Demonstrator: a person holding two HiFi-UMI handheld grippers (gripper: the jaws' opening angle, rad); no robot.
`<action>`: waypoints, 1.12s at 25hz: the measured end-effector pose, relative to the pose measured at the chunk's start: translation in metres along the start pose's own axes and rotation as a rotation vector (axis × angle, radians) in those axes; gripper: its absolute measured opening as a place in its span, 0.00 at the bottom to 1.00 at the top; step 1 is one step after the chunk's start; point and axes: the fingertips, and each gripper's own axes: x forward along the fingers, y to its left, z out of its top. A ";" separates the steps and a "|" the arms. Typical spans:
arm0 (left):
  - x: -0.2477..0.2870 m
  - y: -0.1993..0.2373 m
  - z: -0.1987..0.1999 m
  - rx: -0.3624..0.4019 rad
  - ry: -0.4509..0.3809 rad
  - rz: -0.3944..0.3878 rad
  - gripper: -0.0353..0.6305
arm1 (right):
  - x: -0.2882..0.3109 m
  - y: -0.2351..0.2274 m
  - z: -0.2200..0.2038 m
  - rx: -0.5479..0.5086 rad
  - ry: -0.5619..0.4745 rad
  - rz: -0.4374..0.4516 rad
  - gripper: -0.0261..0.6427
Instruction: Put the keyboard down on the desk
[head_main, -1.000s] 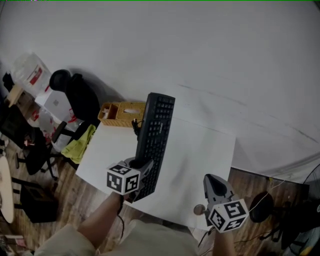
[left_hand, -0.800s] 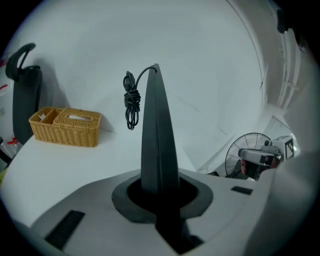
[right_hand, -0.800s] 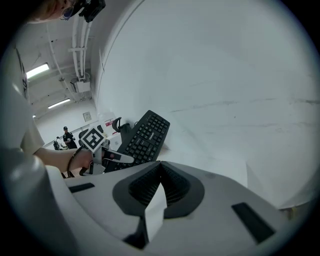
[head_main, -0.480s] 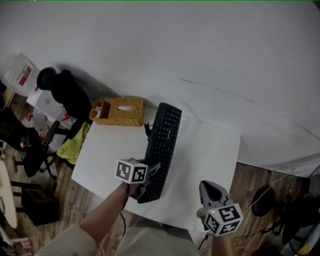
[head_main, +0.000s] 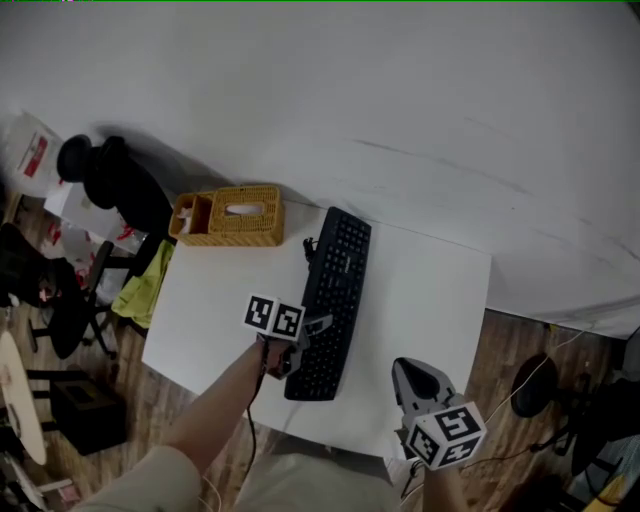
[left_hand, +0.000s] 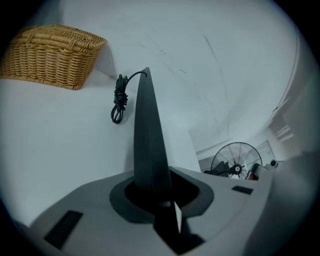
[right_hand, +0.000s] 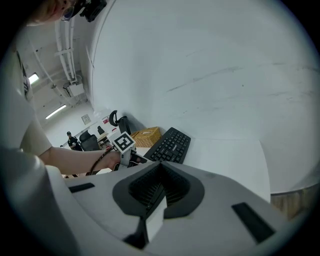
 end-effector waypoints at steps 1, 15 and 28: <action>0.003 0.002 0.002 -0.008 -0.004 -0.007 0.20 | 0.003 0.001 -0.002 0.021 0.005 0.013 0.08; 0.005 0.054 0.020 0.264 0.019 0.378 0.56 | 0.020 0.007 -0.016 0.094 0.036 0.036 0.08; -0.052 0.021 0.033 0.377 -0.132 0.424 0.56 | -0.002 0.012 0.019 0.042 -0.037 0.002 0.08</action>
